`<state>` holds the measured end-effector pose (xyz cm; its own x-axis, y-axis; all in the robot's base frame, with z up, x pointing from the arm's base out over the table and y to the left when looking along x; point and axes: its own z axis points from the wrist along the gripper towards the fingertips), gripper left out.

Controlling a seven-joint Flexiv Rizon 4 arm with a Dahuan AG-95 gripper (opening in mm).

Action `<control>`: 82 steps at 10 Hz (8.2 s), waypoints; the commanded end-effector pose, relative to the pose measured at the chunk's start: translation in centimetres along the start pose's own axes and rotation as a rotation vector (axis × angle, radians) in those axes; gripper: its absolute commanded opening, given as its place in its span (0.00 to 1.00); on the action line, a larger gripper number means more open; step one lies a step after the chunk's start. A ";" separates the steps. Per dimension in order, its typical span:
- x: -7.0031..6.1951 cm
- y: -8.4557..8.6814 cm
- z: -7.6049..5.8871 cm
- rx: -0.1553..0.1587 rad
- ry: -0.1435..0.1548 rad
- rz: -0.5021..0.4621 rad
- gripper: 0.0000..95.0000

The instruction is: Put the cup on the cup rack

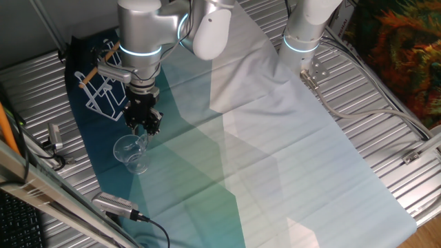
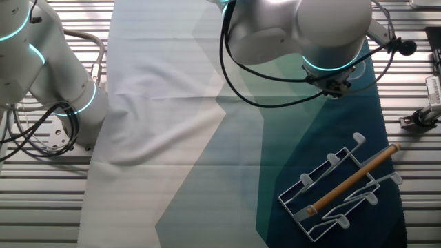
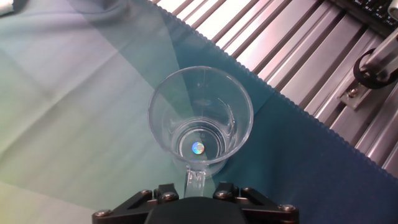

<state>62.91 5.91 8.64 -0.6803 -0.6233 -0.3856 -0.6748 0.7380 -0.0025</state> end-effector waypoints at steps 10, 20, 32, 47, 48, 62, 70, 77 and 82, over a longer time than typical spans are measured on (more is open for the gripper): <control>-0.1 0.1 0.1 0.006 -0.005 0.006 0.40; -0.7 0.1 0.7 0.007 -0.008 0.012 0.40; -0.7 0.1 0.7 0.005 0.044 0.023 0.00; -1.5 0.2 -2.0 0.054 0.434 0.068 0.00; -1.1 0.3 -2.4 0.054 0.443 0.072 0.00; 7.0 0.4 -10.4 0.066 0.560 0.088 0.00; 11.8 -2.4 -16.2 0.052 0.637 0.062 0.00; 11.1 -3.5 -17.8 0.053 0.709 0.067 0.00; 11.6 -3.9 -18.8 0.086 0.789 0.049 0.00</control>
<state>52.32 -8.95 21.44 -0.7334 -0.5670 0.3749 -0.6361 0.7670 -0.0844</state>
